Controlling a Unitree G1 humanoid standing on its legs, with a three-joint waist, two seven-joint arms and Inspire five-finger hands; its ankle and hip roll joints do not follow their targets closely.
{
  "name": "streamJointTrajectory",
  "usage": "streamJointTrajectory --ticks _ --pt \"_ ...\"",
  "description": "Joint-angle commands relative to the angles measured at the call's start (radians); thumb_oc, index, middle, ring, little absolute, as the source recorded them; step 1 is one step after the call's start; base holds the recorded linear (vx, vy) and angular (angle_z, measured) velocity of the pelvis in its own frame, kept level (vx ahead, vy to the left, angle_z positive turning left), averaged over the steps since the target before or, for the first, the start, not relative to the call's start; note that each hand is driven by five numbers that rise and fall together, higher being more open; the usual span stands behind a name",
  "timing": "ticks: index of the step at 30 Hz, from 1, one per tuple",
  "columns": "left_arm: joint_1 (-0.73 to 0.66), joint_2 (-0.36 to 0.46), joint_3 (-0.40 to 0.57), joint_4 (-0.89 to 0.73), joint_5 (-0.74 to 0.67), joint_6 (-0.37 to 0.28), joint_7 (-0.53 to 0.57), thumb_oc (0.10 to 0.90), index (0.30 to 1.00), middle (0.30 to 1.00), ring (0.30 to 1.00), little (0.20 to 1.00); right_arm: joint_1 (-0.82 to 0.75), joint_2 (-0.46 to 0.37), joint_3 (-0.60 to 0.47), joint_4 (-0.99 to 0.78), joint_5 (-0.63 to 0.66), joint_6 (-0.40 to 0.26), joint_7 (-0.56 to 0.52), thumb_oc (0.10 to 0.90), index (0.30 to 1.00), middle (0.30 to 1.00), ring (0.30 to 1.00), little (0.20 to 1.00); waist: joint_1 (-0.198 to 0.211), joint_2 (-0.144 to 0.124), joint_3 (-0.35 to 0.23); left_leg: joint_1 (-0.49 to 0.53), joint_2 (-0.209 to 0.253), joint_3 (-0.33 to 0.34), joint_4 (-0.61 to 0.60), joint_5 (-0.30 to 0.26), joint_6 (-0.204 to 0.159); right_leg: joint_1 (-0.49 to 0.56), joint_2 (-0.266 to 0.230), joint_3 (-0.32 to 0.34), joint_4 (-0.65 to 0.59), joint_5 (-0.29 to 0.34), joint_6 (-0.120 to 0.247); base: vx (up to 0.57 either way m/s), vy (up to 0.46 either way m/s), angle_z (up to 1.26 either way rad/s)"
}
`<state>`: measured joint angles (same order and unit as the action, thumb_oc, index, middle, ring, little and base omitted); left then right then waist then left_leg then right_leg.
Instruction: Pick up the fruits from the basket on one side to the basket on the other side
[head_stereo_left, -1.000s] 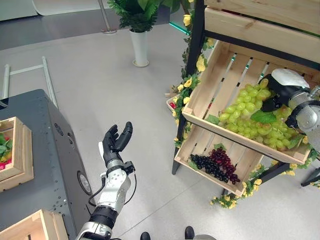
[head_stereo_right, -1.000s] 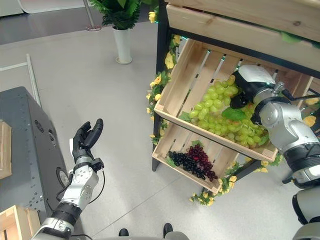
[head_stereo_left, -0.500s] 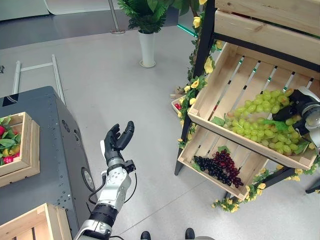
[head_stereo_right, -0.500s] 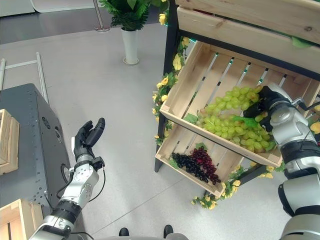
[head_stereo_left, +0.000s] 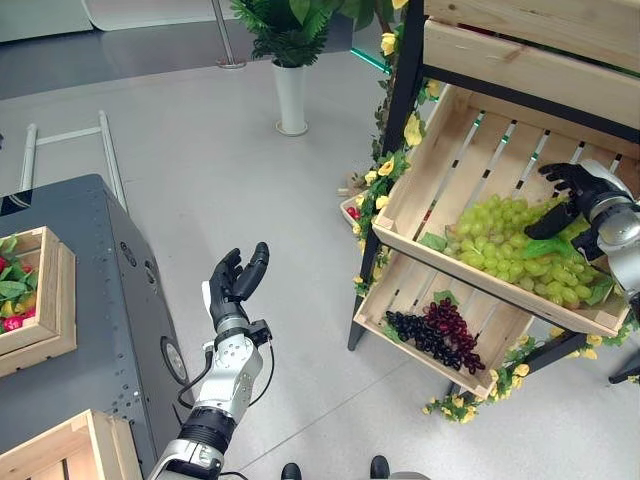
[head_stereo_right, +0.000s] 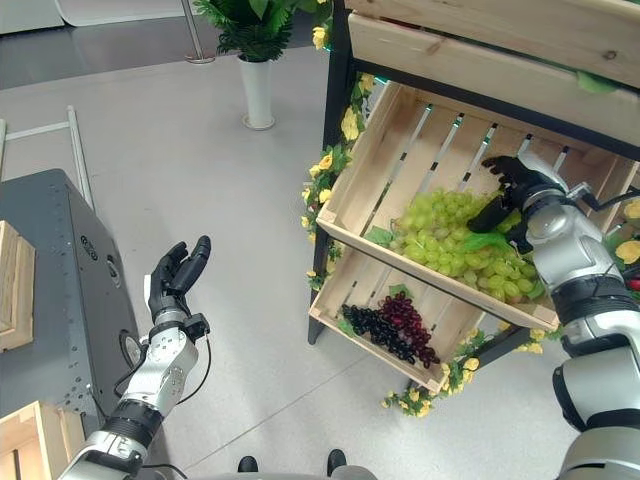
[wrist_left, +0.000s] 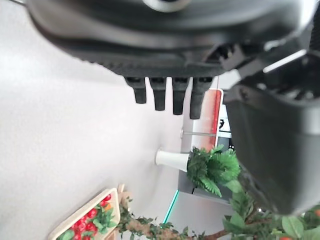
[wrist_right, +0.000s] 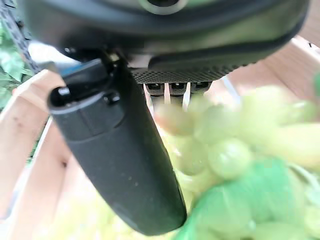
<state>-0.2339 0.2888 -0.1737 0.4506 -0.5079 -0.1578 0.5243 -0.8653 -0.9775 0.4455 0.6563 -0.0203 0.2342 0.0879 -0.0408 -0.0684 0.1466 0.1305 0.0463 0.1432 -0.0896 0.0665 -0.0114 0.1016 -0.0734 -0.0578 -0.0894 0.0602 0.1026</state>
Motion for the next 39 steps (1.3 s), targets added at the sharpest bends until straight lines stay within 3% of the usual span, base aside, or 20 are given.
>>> streamJointTrajectory --ticks 1,14,18,21,30,39 --pt "-0.134 0.035 -0.070 -0.016 0.031 -0.095 -0.016 0.800 0.900 0.900 0.900 0.900 -0.135 -0.055 -0.019 -0.013 0.006 -0.072 -0.130 0.800 0.900 0.900 0.900 0.900 0.014 -0.025 -0.096 0.029 -0.051 -0.045 0.002 -0.107 0.005 0.030 0.023 -0.019 0.015 -0.005 -0.014 0.00 0.000 0.00" --pt "-0.115 0.026 -0.067 -0.025 0.037 -0.099 -0.021 0.800 0.900 0.900 0.900 0.900 -0.088 -0.051 -0.075 -0.209 -0.059 -0.107 -0.198 0.800 0.900 0.900 0.900 0.900 -0.001 -0.019 -0.097 0.034 -0.051 -0.039 0.002 -0.114 0.007 0.032 0.025 -0.007 0.012 -0.012 -0.013 0.00 0.001 0.00" --pt "-0.108 0.019 -0.059 -0.021 0.044 -0.101 -0.019 0.800 0.900 0.900 0.900 0.900 -0.024 -0.004 -0.125 -0.321 -0.066 -0.137 -0.209 0.800 0.900 0.900 0.900 0.900 -0.008 -0.015 -0.099 0.034 -0.052 -0.037 0.002 -0.116 0.008 0.031 0.024 -0.005 0.012 -0.013 -0.013 0.00 0.000 0.00" --pt "-0.104 0.011 -0.048 -0.016 0.048 -0.107 -0.011 0.800 0.900 0.900 0.900 0.900 0.091 0.076 -0.187 -0.472 -0.104 -0.161 -0.226 0.800 0.900 0.900 0.900 0.900 -0.021 -0.008 -0.096 0.032 -0.052 -0.033 0.002 -0.115 0.011 0.024 0.025 0.002 0.017 -0.015 -0.013 0.00 0.000 0.00" --pt "-0.121 -0.013 -0.056 -0.035 0.078 -0.099 0.049 0.800 0.900 0.900 0.900 0.900 0.274 0.212 -0.238 -0.695 -0.237 -0.191 -0.285 0.800 0.900 0.900 0.900 0.900 -0.050 0.012 -0.074 0.037 -0.050 -0.021 0.002 -0.124 0.021 0.018 0.030 0.028 0.020 -0.019 -0.012 0.00 0.002 -0.03" --pt "-0.061 -0.040 -0.054 -0.035 0.094 -0.133 0.078 0.800 0.900 0.900 0.900 0.900 0.449 0.299 -0.299 -0.849 -0.407 -0.315 -0.455 0.800 0.900 0.900 0.900 0.900 -0.069 0.034 -0.065 0.043 -0.047 -0.001 0.002 -0.131 0.025 0.012 0.034 0.048 0.022 -0.022 -0.009 0.00 0.008 -0.07"
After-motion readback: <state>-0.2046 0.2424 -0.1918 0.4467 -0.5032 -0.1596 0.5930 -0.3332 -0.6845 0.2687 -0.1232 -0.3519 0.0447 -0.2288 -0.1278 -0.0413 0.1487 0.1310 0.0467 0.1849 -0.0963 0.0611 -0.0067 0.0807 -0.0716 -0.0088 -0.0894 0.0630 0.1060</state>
